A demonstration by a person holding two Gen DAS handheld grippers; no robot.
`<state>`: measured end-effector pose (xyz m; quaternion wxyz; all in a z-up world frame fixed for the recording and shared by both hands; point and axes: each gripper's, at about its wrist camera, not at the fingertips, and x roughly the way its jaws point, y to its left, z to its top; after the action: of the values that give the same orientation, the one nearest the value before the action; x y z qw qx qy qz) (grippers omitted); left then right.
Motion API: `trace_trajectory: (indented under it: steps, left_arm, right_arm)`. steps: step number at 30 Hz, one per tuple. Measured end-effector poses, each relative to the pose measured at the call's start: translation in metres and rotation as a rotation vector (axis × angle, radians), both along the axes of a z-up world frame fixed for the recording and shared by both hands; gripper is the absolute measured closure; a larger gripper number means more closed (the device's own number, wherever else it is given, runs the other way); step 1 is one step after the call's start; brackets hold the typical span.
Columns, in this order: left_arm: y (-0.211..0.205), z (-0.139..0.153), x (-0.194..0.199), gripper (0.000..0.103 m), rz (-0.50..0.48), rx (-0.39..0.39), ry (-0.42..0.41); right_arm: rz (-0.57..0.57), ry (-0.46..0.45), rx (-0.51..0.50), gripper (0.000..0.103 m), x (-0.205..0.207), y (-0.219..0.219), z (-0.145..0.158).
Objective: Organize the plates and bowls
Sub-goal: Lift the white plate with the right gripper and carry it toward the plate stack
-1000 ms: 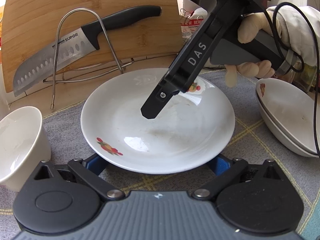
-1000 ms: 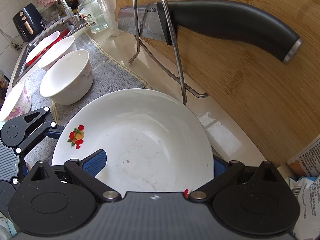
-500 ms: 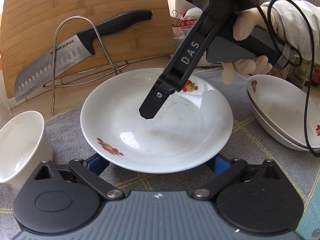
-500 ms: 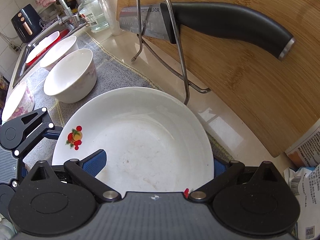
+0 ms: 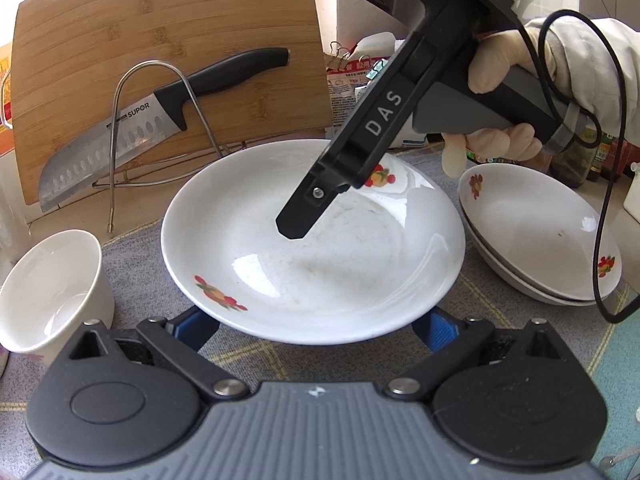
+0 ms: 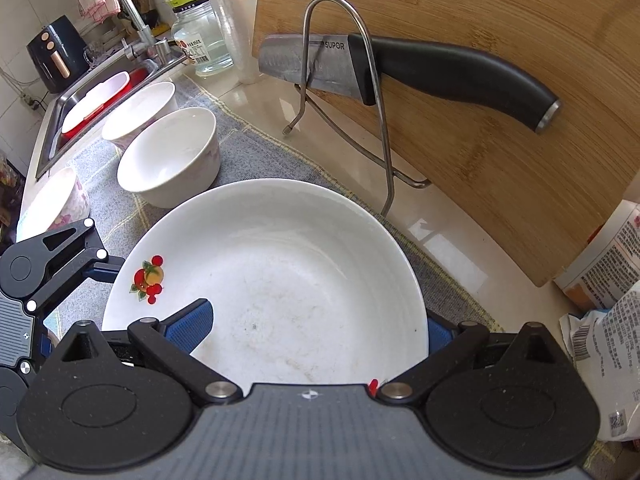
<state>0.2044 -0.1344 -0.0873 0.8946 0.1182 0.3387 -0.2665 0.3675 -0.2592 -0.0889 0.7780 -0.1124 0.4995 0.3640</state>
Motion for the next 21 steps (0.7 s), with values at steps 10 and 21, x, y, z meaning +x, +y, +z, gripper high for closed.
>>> trace_trajectory:
  steps: [10,21]
  left_arm:
    - [-0.004,0.017,-0.018,0.002,-0.028,-0.007,-0.008]
    - [-0.011,0.030,-0.037,0.002,-0.074,0.002,-0.016]
  right_arm:
    - [-0.023,-0.025,0.008,0.000,-0.022,-0.006,0.016]
    - [-0.064,-0.038,0.024,0.000,-0.050,-0.019,0.025]
